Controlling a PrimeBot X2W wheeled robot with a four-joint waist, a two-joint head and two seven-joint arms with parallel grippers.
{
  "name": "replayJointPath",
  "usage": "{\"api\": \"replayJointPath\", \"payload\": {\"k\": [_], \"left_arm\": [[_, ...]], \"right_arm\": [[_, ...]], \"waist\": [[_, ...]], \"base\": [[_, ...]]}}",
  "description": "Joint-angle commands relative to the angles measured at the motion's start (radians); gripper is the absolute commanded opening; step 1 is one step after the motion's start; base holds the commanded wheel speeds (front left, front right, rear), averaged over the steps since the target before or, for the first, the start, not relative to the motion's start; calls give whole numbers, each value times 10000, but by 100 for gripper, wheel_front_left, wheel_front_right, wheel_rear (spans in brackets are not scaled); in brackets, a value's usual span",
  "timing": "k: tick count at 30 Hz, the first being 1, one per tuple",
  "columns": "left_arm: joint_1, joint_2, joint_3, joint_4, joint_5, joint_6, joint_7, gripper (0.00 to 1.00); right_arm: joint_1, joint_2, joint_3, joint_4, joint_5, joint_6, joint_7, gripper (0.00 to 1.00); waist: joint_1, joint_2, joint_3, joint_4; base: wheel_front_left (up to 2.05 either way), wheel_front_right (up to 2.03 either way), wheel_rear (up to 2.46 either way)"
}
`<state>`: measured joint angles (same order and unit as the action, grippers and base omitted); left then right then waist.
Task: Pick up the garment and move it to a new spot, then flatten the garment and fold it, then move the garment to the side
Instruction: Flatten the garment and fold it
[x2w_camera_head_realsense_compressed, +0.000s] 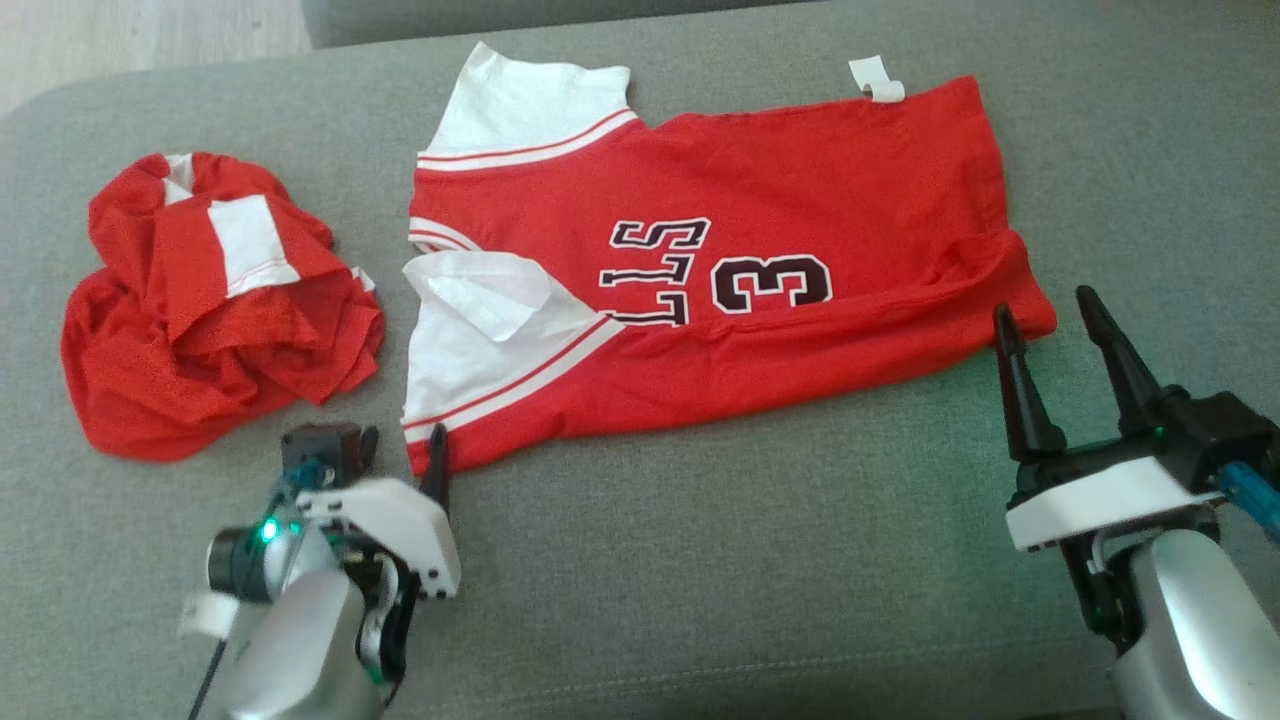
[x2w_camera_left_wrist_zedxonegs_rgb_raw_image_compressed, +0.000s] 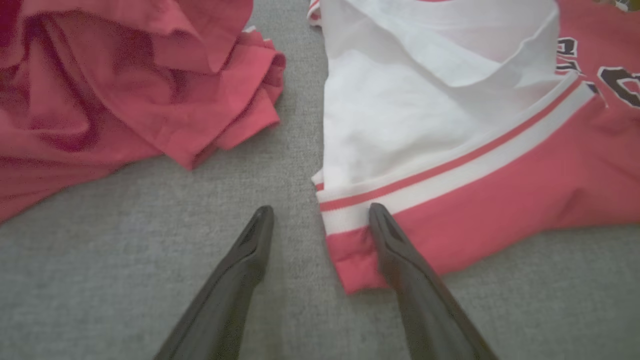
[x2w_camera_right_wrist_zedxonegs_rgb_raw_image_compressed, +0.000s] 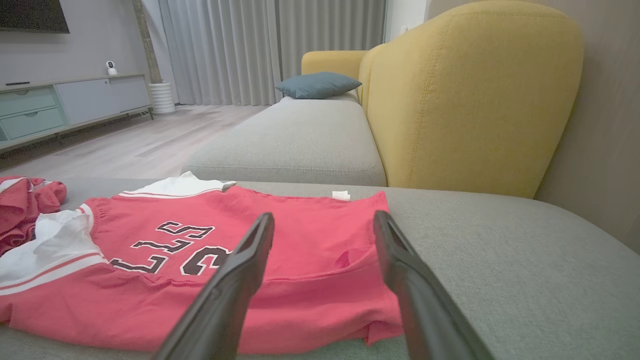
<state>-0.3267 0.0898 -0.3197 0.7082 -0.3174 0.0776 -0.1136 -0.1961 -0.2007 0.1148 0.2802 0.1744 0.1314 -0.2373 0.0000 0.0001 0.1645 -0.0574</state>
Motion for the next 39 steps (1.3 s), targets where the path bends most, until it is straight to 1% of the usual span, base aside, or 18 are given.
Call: {"api": "replayJointPath", "payload": {"k": [1,3,4,5,6,8,12,15,18,21,23,33,39], "left_arm": [[-484,234,147,35,131,-23,148,100],[-649,242,60,257,158,-81,273,100],[-714,224,15,330,130,-178,316,100],[-778,210,-55,370,130,-292,317,44],[-842,198,-115,376,139,-381,259,0],[-970,184,-136,321,147,-413,4,0],[-1195,131,-176,-67,185,-454,-738,0],[-1335,93,-143,-559,265,-294,-1144,0],[-1409,94,-58,-1184,375,-85,-1358,0],[-1382,126,14,-1759,476,33,-1439,0],[-1293,141,-1,-2005,522,33,-1457,0],[-1006,164,-193,-2385,601,-64,-1474,0],[-1061,151,-301,-2423,589,-100,-1476,0]], "right_arm": [[-378,-43,47,-328,-67,-7,40,100],[-470,-54,-37,-226,-104,-7,191,100],[-536,-37,-108,-141,-127,-7,305,100],[-611,-12,-171,-46,-158,-7,431,100],[-693,29,-247,74,-180,-7,589,100],[-880,137,-488,407,-251,-7,1010,100],[-1329,502,-1308,1293,-468,-7,1989,100],[-1635,672,-1909,1948,-800,-7,2595,100],[-1908,825,-2442,2462,-1078,-7,2939,100],[-2091,957,-2834,2839,-1328,-7,3102,100],[-2169,1050,-2998,3065,-1447,-7,3178,100],[-2620,1291,-3453,4046,-1857,-7,3296,100],[-3096,1345,-3519,4607,-1967,-7,3192,100]], "waist": [[0,-1,86,-26],[0,-1,162,-27],[0,-1,196,-16],[0,-1,223,4],[0,-1,247,32],[0,-1,286,111],[0,-1,326,382],[0,-1,354,646],[0,-1,388,886],[0,-1,404,1076],[0,-1,406,1140],[0,-1,513,1159],[0,-1,759,1203]], "base": [[0,0,0],[0,0,0],[0,0,0],[0,0,0],[0,0,0],[0,0,0],[0,0,0],[0,0,0],[0,0,0],[0,0,0],[0,0,0],[0,0,0],[0,0,0]]}}
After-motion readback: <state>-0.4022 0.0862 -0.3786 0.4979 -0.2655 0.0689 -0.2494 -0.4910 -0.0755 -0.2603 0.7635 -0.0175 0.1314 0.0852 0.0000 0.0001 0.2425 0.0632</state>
